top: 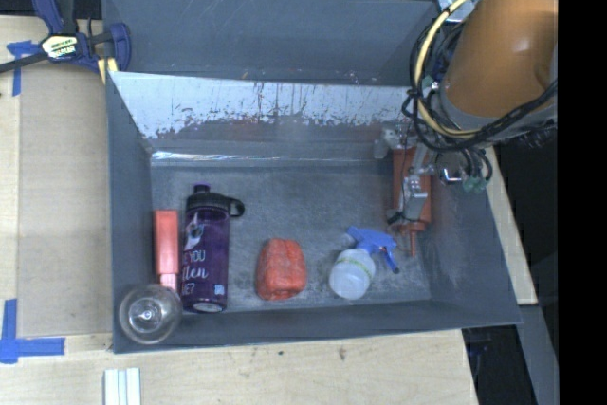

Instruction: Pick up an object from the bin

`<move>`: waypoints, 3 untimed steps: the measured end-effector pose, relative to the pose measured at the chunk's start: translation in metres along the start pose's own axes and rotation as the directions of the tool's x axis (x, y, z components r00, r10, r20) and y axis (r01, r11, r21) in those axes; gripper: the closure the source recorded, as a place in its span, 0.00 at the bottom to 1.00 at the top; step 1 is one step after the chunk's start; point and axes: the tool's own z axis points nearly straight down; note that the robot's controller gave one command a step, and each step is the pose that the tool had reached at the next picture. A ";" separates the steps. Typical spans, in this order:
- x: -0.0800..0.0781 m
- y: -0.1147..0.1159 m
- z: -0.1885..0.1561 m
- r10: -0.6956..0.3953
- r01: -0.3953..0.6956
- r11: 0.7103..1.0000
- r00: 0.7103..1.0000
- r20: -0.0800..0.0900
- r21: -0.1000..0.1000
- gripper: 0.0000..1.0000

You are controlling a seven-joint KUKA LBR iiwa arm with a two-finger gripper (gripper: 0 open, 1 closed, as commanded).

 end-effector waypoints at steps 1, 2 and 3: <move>-0.001 0.000 -0.005 -0.001 0.001 1.000 1.000 0.009 0.001 0.00; 0.011 -0.019 0.035 -0.003 0.003 1.000 1.000 0.017 0.001 0.00; 0.011 -0.029 0.081 0.095 -0.095 0.995 0.995 0.009 0.000 0.00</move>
Offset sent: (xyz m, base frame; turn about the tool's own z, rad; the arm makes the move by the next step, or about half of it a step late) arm -0.0275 -0.0376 -0.0786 0.0001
